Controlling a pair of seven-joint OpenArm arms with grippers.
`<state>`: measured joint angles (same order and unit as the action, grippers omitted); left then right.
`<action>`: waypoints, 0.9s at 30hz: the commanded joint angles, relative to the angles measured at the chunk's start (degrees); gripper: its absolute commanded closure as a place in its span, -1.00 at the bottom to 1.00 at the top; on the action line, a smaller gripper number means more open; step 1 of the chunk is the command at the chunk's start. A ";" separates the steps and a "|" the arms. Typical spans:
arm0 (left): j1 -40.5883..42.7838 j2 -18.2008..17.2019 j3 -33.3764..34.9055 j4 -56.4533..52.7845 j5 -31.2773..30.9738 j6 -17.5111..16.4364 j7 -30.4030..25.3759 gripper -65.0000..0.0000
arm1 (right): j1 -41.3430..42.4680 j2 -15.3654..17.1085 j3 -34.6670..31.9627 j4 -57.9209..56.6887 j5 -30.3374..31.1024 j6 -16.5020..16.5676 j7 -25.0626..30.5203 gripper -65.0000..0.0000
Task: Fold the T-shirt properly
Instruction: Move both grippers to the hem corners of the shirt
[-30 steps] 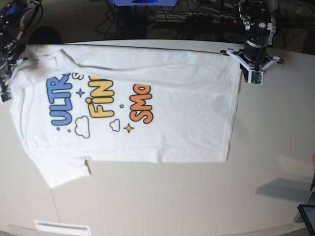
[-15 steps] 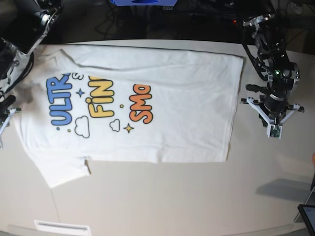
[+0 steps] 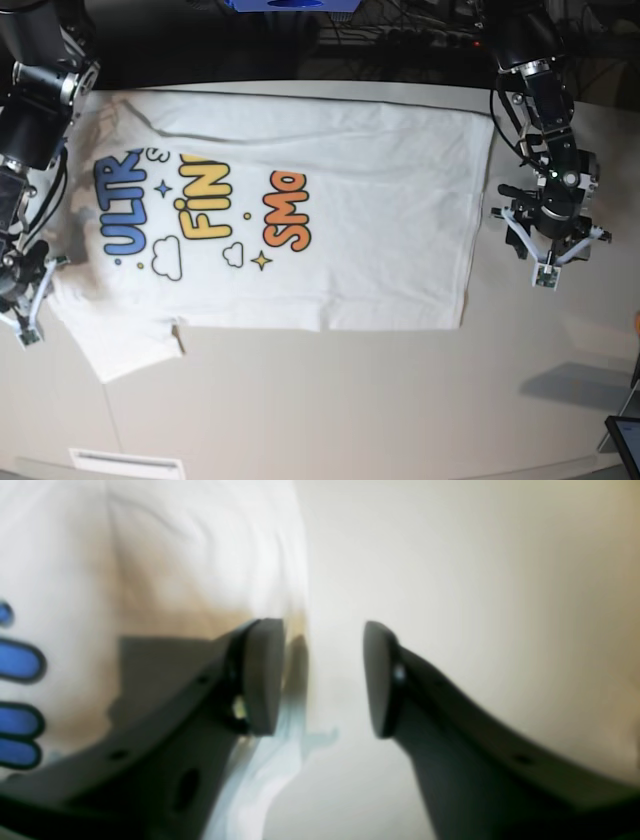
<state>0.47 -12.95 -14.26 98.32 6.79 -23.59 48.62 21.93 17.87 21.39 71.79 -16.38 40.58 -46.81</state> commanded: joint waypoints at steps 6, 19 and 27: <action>-5.88 -3.53 1.03 -4.39 0.38 0.17 -2.16 -0.10 | 7.30 1.16 0.37 -5.28 -0.10 -0.58 1.14 -0.48; -10.89 -6.43 2.53 -11.33 -6.13 0.17 -1.98 -0.09 | 17.32 2.75 0.28 -20.93 -0.10 -0.58 2.10 -0.48; -9.22 -6.70 2.00 -11.25 -6.22 0.17 -1.98 -0.08 | 20.40 4.15 4.85 -36.76 -0.10 -0.58 10.63 -0.48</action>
<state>-7.86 -18.61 -12.01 86.08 0.40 -23.94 47.55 40.16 20.49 26.24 33.93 -16.80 40.45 -37.30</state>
